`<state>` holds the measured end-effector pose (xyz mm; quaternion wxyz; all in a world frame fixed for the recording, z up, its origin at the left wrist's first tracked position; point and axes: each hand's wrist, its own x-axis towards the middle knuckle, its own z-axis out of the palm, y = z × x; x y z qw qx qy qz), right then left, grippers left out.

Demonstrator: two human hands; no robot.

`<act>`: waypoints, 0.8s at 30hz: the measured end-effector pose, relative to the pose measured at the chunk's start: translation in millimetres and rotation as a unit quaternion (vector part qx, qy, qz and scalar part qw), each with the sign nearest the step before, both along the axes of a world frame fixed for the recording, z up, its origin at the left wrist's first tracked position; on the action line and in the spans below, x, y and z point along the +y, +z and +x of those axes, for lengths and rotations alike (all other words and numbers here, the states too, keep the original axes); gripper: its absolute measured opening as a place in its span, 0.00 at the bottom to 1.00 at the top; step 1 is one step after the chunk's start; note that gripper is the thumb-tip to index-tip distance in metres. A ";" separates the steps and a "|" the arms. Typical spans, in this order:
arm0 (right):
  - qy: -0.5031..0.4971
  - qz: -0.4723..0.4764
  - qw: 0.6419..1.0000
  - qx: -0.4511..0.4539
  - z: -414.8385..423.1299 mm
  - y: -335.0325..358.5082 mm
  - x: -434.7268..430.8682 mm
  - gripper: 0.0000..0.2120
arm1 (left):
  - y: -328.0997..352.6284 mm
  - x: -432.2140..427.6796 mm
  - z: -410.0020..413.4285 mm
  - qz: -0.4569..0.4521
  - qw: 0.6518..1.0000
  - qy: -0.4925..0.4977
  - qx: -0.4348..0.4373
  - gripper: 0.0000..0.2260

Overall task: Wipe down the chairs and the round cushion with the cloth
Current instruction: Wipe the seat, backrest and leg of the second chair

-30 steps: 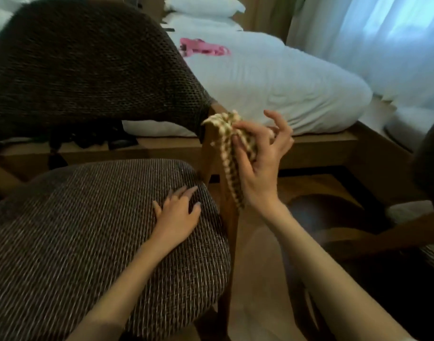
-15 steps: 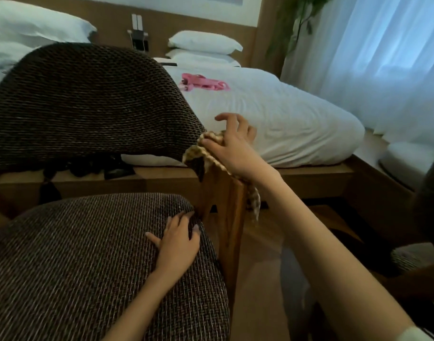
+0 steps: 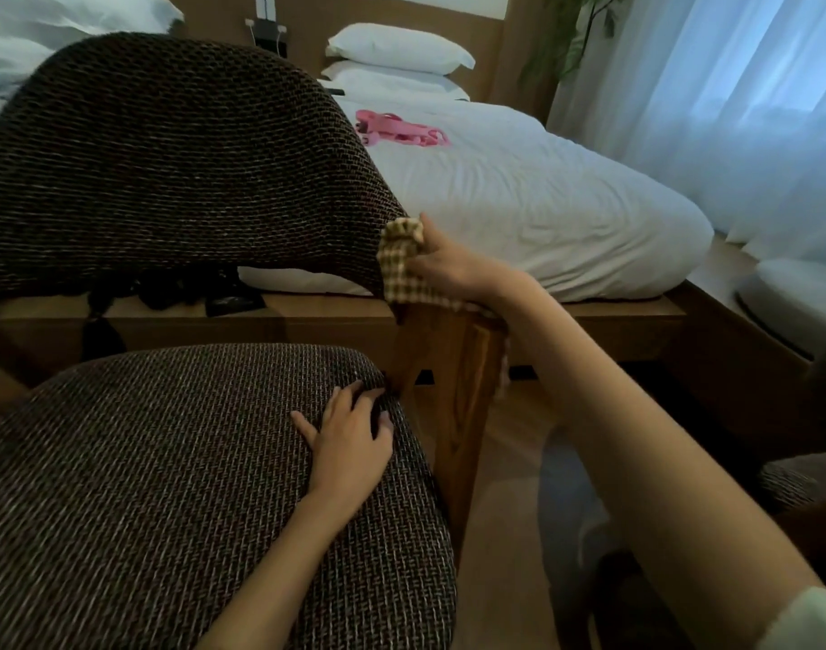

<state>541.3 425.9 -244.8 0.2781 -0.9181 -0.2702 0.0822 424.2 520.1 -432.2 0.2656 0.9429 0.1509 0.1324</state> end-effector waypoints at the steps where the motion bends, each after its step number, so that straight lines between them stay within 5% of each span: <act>1: -0.005 0.001 1.000 0.005 7.0 1.8 7.7 0.29 | 0.2 2.3 1.3 -0.003 1.000 0.003 0.000 0.18; 12: 0.101 0.148 0.983 -0.042 -48.6 -14.8 -44.6 0.15 | 4.2 6.7 0.1 0.005 1.000 0.000 0.012 0.17; 15: 0.039 0.231 0.967 -0.102 -85.9 -37.2 -61.3 0.11 | 4.2 6.4 -0.7 0.006 1.000 -0.004 0.005 0.16; 18: -0.069 0.339 0.911 -0.223 -105.3 -79.6 -48.9 0.17 | 3.0 6.2 -0.1 0.001 1.000 0.001 0.006 0.16; 21: -0.150 0.422 0.862 -0.237 -112.1 -114.5 -33.0 0.23 | -1.4 6.6 -1.7 -0.006 1.000 0.002 0.013 0.17; 24: -0.159 0.425 0.864 -0.216 -114.9 -149.1 -35.7 0.22 | -4.4 5.9 -3.5 0.010 1.000 -0.012 0.019 0.19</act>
